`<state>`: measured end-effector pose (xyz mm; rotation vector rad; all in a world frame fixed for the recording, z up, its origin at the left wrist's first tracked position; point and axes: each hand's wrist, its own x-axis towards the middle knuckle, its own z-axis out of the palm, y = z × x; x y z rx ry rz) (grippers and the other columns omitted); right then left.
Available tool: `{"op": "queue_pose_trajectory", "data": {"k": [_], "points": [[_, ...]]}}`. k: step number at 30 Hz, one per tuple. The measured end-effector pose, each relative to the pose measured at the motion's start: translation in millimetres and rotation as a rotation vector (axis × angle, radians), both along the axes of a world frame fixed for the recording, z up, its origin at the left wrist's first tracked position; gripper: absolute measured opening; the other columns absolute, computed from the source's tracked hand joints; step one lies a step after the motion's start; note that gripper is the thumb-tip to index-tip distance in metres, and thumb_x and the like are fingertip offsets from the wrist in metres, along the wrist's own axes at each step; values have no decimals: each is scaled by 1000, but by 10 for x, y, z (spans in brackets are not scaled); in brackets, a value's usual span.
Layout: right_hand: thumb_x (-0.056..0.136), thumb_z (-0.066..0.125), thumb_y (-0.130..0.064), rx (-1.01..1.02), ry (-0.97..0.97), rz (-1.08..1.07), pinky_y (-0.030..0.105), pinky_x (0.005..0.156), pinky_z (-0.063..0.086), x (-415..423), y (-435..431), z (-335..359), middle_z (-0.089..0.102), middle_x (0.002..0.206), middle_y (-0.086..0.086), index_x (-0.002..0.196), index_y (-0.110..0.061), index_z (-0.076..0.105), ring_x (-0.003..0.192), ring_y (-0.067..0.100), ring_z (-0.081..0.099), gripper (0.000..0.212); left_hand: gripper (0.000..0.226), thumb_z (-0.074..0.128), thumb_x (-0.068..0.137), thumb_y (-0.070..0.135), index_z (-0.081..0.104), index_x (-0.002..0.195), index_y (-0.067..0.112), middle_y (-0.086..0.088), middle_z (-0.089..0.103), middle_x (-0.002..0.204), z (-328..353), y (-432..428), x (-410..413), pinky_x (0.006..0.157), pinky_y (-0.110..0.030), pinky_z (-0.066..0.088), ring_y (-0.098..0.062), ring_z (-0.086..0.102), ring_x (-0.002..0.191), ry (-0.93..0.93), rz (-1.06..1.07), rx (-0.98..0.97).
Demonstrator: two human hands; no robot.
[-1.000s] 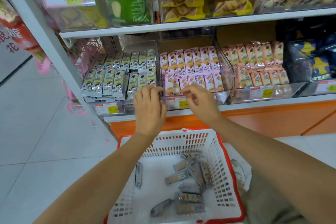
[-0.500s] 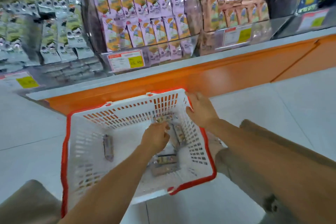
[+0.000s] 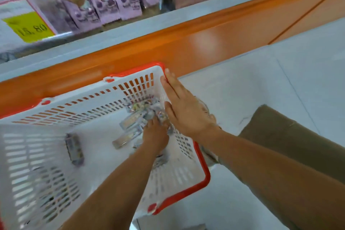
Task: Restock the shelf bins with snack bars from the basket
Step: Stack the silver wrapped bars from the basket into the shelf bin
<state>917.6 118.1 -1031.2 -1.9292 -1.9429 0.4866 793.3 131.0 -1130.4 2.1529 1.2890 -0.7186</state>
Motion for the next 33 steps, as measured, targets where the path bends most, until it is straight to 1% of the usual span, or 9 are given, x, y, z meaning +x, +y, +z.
{"op": "queue_pose_trajectory", "data": {"k": [4, 7, 14, 18, 21, 24, 28, 31, 33], "points": [[100, 40, -22, -35, -28, 4, 28, 116, 20, 21, -4, 39, 2, 163, 7, 154, -10, 16, 150, 19, 8, 60, 51, 42, 97, 21, 31, 147, 17, -13, 35, 147, -131, -8, -21, 110, -41, 32, -31, 32, 135, 96, -145, 149], [101, 40, -22, -65, -23, -2, 29, 115, 23, 0, -8, 51, -2, 164, 3, 154, -12, 16, 150, 18, 6, 59, 49, 45, 97, 24, 35, 145, 19, -11, 39, 148, -169, -28, -37, 109, -41, 31, -30, 29, 138, 109, -172, 219], [99, 43, -19, -62, -26, -11, 34, 115, 27, -17, 1, 16, 1, 164, 4, 153, -10, 22, 150, 20, 7, 58, 47, 34, 100, 35, 37, 145, 24, -15, 38, 148, -231, -35, -93, 111, -43, 26, -32, 25, 139, 63, -69, 174], [98, 46, -19, -36, -27, -23, 36, 114, 28, -14, 4, -45, 4, 164, 5, 152, -10, 25, 150, 22, 10, 58, 41, 38, 98, 35, 48, 136, 22, -13, 47, 142, -177, -47, -105, 107, -42, 30, -32, 31, 136, -13, 10, 210], [98, 46, -20, -23, -43, -19, 35, 115, 25, -7, 6, -106, 3, 164, 4, 151, -9, 27, 150, 22, 9, 58, 32, 45, 95, 31, 53, 124, 21, -9, 58, 120, -5, -6, -140, 94, -37, 37, -29, 46, 116, -143, 110, 305], [98, 46, -22, -43, -61, -12, 34, 116, 23, 15, 4, -129, -1, 164, 2, 152, -8, 26, 150, 19, 7, 59, 22, 50, 91, 25, 51, 112, 20, -9, 56, 106, 272, 70, -278, 78, -34, 44, -25, 53, 91, -264, 201, 349], [97, 49, -24, -95, -102, 1, 36, 113, 30, 22, 5, -58, -3, 164, 2, 152, -8, 25, 147, 22, 20, 63, 31, 47, 95, 16, 46, 126, 19, -11, 46, 111, 782, 116, -683, 58, -28, 41, -21, 48, 65, -381, 326, 374], [98, 47, -26, -153, -177, 13, 42, 120, 19, -66, 69, 192, 0, 164, 4, 154, -12, 19, 150, 22, 5, 64, 34, 45, 95, 15, 41, 129, 21, -9, 44, 111, 1211, 135, -1066, 45, -25, 29, -17, 40, 50, -437, 351, 440], [96, 49, -24, -125, -192, 51, 41, 119, 18, -233, 137, 471, 14, 162, 6, 151, -13, 30, 150, 23, 8, 59, 35, 46, 95, 16, 40, 128, 22, -8, 44, 110, 1514, 126, -1301, 41, -25, 26, -20, 42, 48, -461, 414, 506]]}}
